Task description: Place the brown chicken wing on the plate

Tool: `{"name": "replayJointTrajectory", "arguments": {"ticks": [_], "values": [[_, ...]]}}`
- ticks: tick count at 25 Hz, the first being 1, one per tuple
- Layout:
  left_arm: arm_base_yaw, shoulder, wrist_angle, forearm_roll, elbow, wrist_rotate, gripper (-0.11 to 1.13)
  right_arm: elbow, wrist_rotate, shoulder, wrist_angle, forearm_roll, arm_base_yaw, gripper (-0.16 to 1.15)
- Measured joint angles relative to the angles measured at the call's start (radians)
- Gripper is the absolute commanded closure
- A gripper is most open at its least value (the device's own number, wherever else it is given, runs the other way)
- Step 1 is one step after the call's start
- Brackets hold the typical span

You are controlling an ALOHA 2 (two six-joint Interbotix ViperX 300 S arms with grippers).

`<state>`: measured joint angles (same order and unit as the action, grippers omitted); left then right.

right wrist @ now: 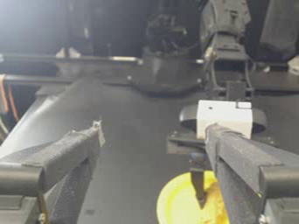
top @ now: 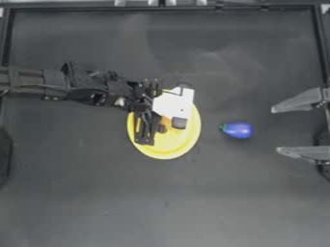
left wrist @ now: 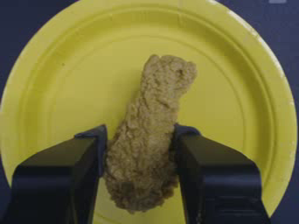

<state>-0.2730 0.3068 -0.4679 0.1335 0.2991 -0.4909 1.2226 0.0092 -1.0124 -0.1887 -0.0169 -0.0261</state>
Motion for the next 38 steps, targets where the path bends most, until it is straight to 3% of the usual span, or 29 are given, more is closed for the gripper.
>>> {"name": "replayJointTrajectory", "arguments": {"ticks": [2,4,7,22,29,38], "values": [[0.000,0.008,-0.005,0.008,-0.003,-0.002,0.01,-0.002,0.000,0.000,0.000,0.000,0.002,-0.01],[-0.003,0.020,-0.011,0.017,-0.009,-0.002,-0.04,0.000,0.000,0.000,0.000,-0.002,0.002,-0.01],[-0.009,0.025,-0.018,0.028,-0.017,-0.002,0.01,0.000,0.000,0.000,0.000,0.000,0.000,-0.01],[-0.031,0.011,-0.052,0.021,-0.049,-0.031,0.01,0.000,0.000,0.000,0.000,0.000,0.000,-0.02],[-0.032,-0.103,-0.055,0.018,-0.040,-0.031,0.02,0.000,0.000,0.000,0.000,0.006,-0.012,-0.02],[-0.005,-0.281,0.002,0.021,0.048,-0.031,0.03,0.000,-0.002,0.000,0.000,0.012,-0.020,-0.01]]}}
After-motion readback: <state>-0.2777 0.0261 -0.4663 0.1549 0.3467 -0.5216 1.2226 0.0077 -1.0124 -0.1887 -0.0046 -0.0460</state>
